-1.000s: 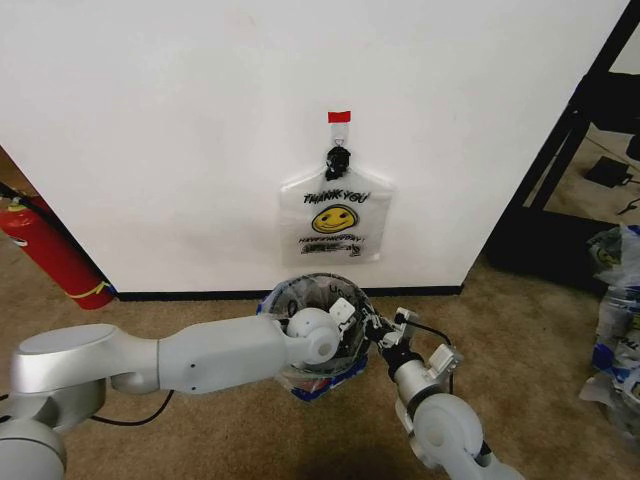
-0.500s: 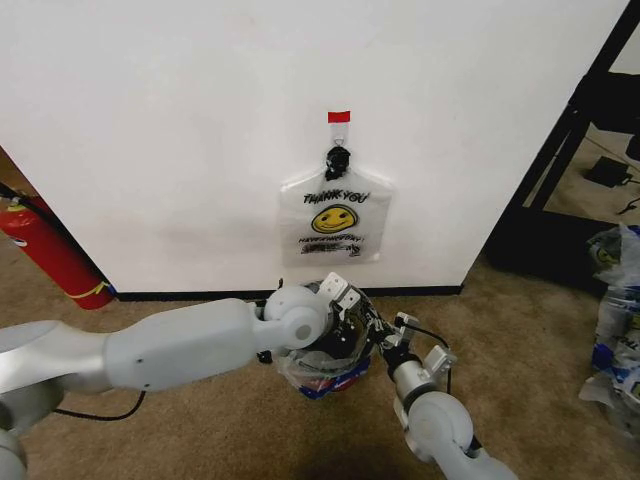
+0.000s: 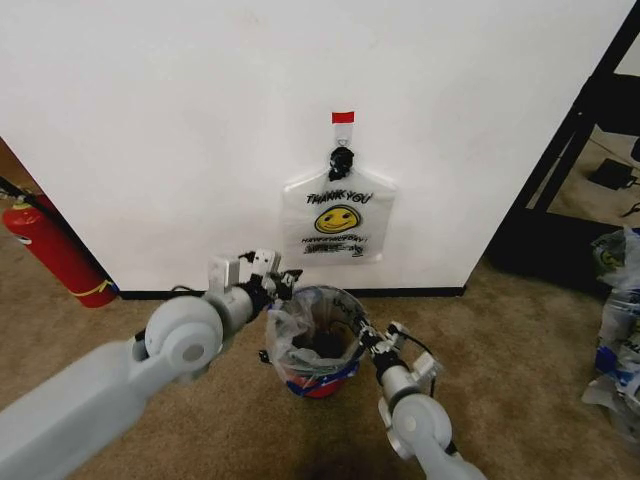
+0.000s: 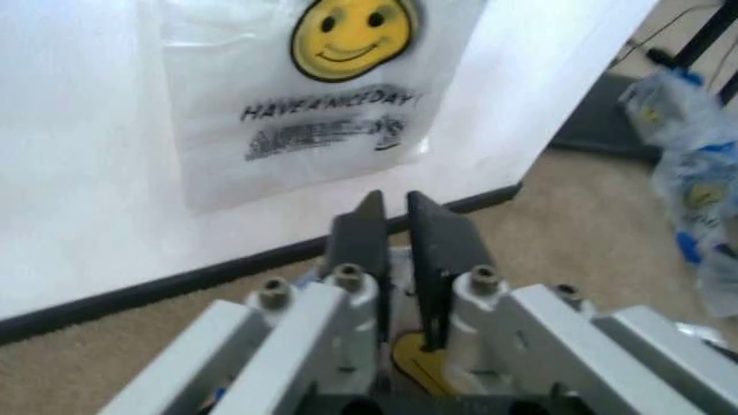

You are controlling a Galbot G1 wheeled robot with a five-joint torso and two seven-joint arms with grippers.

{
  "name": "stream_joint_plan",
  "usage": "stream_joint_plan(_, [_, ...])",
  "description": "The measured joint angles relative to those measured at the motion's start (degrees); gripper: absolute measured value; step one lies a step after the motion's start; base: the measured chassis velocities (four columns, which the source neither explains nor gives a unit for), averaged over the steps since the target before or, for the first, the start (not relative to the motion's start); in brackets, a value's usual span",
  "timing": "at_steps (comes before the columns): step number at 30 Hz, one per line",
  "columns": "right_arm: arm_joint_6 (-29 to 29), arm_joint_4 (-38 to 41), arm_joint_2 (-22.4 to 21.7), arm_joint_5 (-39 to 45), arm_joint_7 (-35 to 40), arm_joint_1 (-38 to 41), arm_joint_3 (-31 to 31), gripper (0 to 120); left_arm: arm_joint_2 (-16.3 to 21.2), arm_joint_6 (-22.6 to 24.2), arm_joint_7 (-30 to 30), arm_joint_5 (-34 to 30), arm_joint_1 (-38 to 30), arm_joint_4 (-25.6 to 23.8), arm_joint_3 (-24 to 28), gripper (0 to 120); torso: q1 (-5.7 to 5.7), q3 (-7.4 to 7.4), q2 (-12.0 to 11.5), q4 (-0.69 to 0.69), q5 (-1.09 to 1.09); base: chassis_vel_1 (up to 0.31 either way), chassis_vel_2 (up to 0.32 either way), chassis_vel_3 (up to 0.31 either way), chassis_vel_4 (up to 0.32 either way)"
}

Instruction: Pick up the garbage bag from the wall and place it over the trash bin.

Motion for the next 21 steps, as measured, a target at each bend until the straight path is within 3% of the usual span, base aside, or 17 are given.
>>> stream_joint_plan(2, [0.0,-0.32,-0.03,-0.54,0.17,0.05,-0.29,2,-1.15,0.02,0.31,0.87,3.89,-1.64,-3.74,21,0.0,0.0,0.0,0.03,-0.14,0.0,0.0,0.0,0.0])
stream_joint_plan(3, [0.0,-0.61,-0.1,-0.93,0.34,0.06,-0.56,2,-2.13,0.14,0.41,1.61,6.57,-2.62,-6.44,27,0.0,0.0,0.0,0.09,0.0,0.0,0.0,0.0,0.0])
stream_joint_plan(6, [-0.01,-0.77,-0.27,-1.19,0.41,0.02,-0.68,3,-3.09,0.29,0.43,2.39,8.61,-3.22,-8.44,32,0.0,0.0,0.0,0.07,-0.06,0.0,0.0,0.0,0.0])
stream_joint_plan(11, [0.11,-0.69,-0.71,-1.07,0.75,-0.34,-0.39,25,-4.62,0.93,0.92,5.7,13.35,-4.61,-11.86,58,0.0,0.0,0.0,0.04,-0.06,0.0,0.0,0.0,0.0])
stream_joint_plan(14, [0.2,-0.39,-0.89,-0.86,0.75,-0.57,-0.36,32,-4.83,1.06,1.11,6.48,14.21,-4.87,-12.18,64,0.0,0.0,0.0,0.05,-0.04,0.0,0.0,0.0,0.0])
stream_joint_plan(21, [1.02,1.04,-2.19,-1.12,1.08,-1.57,0.12,61,-5.04,1.88,1.34,7.6,17.27,-6.32,-13.67,93,0.0,0.0,0.0,0.05,-0.05,0.0,0.0,0.0,0.0])
